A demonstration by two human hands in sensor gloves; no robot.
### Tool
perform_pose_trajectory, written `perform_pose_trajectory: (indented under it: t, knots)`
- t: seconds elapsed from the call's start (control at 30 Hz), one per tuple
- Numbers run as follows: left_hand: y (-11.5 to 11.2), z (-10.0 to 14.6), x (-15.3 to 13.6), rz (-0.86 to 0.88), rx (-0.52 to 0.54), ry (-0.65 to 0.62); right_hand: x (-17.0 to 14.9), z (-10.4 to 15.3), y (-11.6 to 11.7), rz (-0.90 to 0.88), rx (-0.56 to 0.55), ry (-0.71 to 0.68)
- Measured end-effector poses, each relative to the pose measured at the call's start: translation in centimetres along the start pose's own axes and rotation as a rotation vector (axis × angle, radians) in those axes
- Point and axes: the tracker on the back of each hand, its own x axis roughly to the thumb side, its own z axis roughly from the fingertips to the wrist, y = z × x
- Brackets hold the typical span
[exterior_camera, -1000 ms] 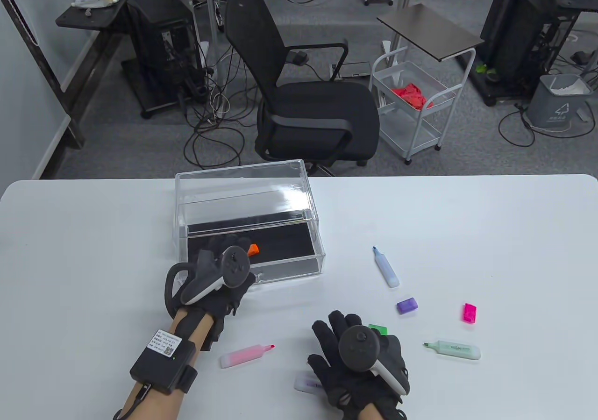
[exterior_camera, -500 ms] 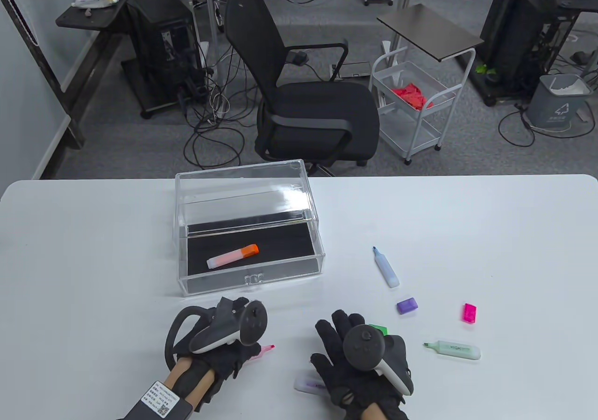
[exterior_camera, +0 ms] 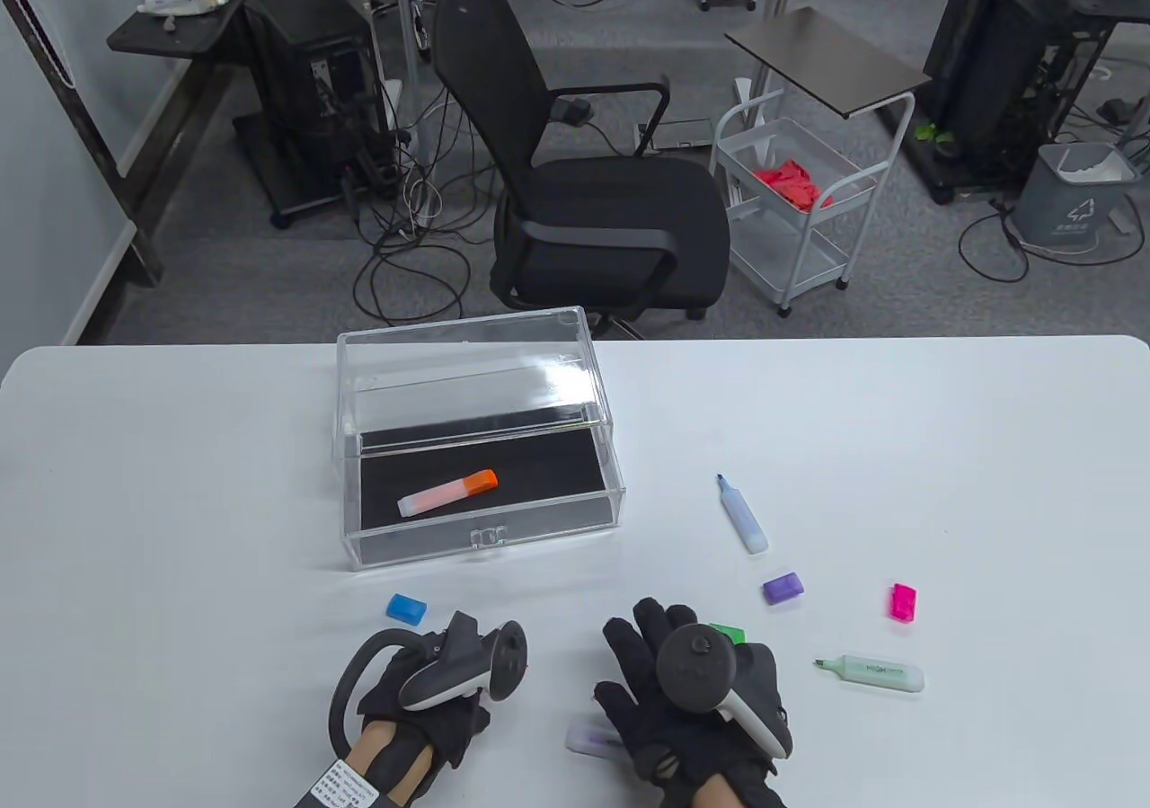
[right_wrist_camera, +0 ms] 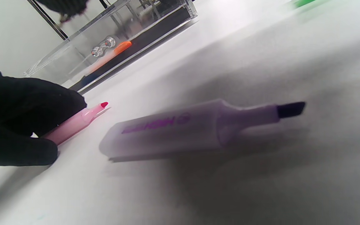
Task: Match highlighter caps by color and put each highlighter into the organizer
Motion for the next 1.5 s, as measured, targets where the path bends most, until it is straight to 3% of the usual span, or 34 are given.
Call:
perform_pose_trajectory:
  t: [0.13,0.3,0.57,0.8,0.97,1.13,1.5]
  knots:
    - [-0.3,-0.1,-0.3,0.059,0.000,0.012,0.0,0.0,0.1,-0.001,0.005,0.004]
    - [-0.7,0.1,-0.2,0.060,0.079,-0.007,0.0,0.0,0.3,0.003,0.014,0.007]
    - [-1.1,0.0,1.0,-0.057,0.065,0.018,-0.1,0.0,0.3,-0.004,0.009,0.010]
    - [0.9,1.6,-0.5,0.262,0.149,0.052,-0.3,0.0,0.3,-0.009,0.004,0.015]
    - [1.7,3.6,-1.6,0.349,0.222,0.080,-0.3,0.0,0.5,-0.002,0.003,0.016]
    - [1.2,4.6,-1.6,0.311,0.248,0.112,-0.3,0.0,0.7,-0.001,0.012,0.019]
    - [-1.2,4.5,-1.6,0.417,0.199,0.074,0.2,-0.4,2.2,0.101,0.046,0.040]
